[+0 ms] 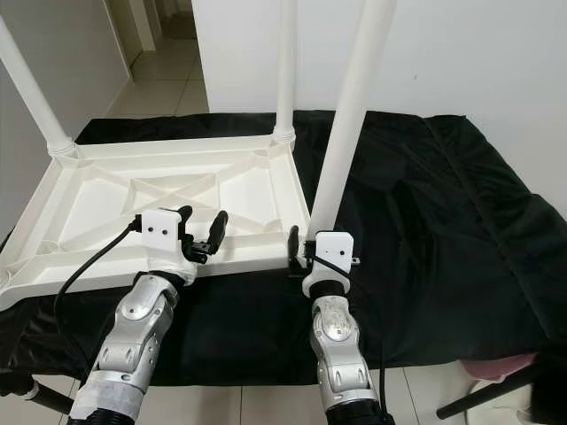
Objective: Building children table
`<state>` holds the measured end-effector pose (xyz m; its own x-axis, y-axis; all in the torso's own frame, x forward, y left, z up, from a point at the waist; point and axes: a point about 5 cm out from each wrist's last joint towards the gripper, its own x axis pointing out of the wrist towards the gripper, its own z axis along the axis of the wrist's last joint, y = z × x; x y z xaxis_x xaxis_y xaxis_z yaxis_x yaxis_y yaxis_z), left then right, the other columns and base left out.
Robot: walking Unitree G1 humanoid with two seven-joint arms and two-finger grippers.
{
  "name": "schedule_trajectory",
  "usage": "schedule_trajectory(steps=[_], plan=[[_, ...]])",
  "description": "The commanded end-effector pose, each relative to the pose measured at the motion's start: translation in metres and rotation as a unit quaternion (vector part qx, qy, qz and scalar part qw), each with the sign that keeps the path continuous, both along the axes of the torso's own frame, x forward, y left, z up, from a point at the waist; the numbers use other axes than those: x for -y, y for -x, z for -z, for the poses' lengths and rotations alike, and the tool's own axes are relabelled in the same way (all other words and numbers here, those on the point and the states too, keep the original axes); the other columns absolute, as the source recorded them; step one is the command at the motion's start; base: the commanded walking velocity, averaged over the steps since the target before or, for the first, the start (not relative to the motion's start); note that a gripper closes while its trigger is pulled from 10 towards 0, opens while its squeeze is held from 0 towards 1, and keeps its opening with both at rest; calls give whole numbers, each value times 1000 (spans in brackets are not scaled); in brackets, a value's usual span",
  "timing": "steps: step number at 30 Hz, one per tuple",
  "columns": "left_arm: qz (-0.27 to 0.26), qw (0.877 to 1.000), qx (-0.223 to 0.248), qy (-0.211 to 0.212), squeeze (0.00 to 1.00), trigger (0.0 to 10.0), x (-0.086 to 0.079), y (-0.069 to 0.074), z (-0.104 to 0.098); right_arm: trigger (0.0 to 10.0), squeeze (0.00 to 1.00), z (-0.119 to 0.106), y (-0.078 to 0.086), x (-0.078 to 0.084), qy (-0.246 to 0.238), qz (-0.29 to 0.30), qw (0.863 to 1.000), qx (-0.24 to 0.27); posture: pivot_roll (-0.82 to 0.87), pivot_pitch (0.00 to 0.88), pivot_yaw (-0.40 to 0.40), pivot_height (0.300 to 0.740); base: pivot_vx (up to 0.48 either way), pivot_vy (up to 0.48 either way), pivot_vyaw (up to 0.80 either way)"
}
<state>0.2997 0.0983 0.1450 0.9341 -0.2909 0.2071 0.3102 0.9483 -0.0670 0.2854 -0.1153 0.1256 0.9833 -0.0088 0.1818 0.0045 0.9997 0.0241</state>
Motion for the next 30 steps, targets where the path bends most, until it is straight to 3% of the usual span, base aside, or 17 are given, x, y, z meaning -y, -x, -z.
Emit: schedule_trajectory(steps=[1, 5, 10, 14, 16, 23, 30], plan=[[-43, 999, -20, 25, 0, 10000, 3, 2, 5, 10000, 0, 4, 1, -2, 6, -1, 1000, -7, -41, 24, 20, 740, 0, 0, 0], [-41, 999, -18, 25, 0, 10000, 3, 2, 5, 10000, 0, 4, 1, -2, 7, -1, 1000, -7, -41, 25, 19, 740, 0, 0, 0], [4, 1000, 3, -12, 0, 10000, 9, 6, -1, 10000, 0, 2, -1, 0, 16, -13, 1000, -4, -38, 28, 16, 740, 0, 0, 0], [105, 991, 19, -75, 0, 10000, 14, 21, -2, 10000, 0, -2, -6, 10, 32, -42, 999, -4, -32, 43, 4, 740, 0, 0, 0], [123, 988, 18, -89, 0, 10000, 13, 25, -1, 10000, 0, -3, -7, 13, 35, -49, 998, -5, -32, 43, 4, 740, 0, 0, 0], [155, 980, 10, -121, 0, 10000, 4, 31, 5, 10000, 0, -5, -9, 21, 54, -81, 995, -5, -33, 47, 11, 740, 0, 0, 0], [172, 976, 8, -132, 0, 10000, 6, 32, 5, 10000, 0, -3, -9, 23, 59, -102, 993, -8, -40, 48, 13, 740, 0, 0, 0]])
